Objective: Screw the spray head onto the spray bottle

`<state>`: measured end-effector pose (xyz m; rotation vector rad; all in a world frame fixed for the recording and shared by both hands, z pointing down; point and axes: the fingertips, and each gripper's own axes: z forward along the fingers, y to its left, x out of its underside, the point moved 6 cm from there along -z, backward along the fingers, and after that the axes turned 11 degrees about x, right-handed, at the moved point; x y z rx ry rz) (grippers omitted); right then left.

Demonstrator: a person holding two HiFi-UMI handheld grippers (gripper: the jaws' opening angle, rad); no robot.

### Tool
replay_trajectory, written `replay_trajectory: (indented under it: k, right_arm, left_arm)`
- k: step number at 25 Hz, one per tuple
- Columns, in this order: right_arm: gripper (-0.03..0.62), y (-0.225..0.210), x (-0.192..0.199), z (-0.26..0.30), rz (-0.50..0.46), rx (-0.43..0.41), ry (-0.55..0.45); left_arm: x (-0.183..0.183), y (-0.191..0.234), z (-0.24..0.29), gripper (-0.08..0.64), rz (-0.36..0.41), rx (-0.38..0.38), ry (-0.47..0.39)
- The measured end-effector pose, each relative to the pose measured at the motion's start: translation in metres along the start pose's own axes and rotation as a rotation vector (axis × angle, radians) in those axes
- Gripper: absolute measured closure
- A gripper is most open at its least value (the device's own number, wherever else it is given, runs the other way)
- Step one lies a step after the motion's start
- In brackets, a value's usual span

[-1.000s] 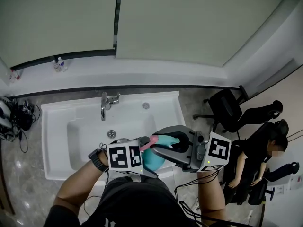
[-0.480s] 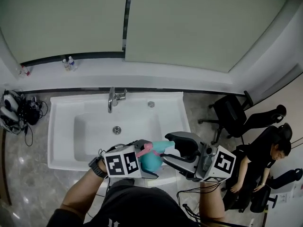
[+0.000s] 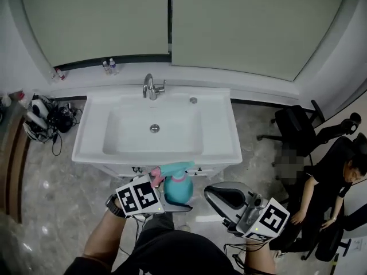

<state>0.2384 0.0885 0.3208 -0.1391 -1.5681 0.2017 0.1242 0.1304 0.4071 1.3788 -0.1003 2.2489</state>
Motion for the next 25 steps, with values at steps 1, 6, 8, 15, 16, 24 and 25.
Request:
replay_trajectory:
  k: [1, 6, 8, 15, 16, 24, 25]
  right_arm:
    - [0.591, 0.01, 0.003, -0.016, 0.016, 0.003, 0.001]
    - [0.591, 0.06, 0.011, -0.076, 0.023, 0.012, 0.011]
    - [0.591, 0.077, 0.017, -0.091, 0.029, 0.02, 0.013]
    - [0.592, 0.129, 0.034, -0.111, 0.048, 0.056, 0.015]
    - [0.592, 0.137, 0.035, -0.111, 0.051, 0.061, 0.015]
    - [0.592, 0.2, 0.052, -0.09, 0.078, 0.079, 0.035]
    - [0.592, 0.208, 0.055, -0.088, 0.083, 0.078, 0.04]
  left_arm:
    - [-0.001, -0.019, 0.01, 0.11, -0.008, 0.004, 0.001]
    - [-0.011, -0.093, 0.042, 0.11, 0.001, 0.006, 0.036]
    - [-0.012, -0.116, 0.046, 0.11, 0.004, 0.002, 0.034]
    - [0.003, -0.172, 0.036, 0.11, 0.008, 0.014, 0.026]
    - [0.007, -0.179, 0.033, 0.11, 0.005, 0.018, 0.026]
    - [0.046, -0.23, -0.003, 0.11, -0.021, 0.033, 0.032]
    - [0.052, -0.236, -0.007, 0.11, -0.026, 0.033, 0.034]
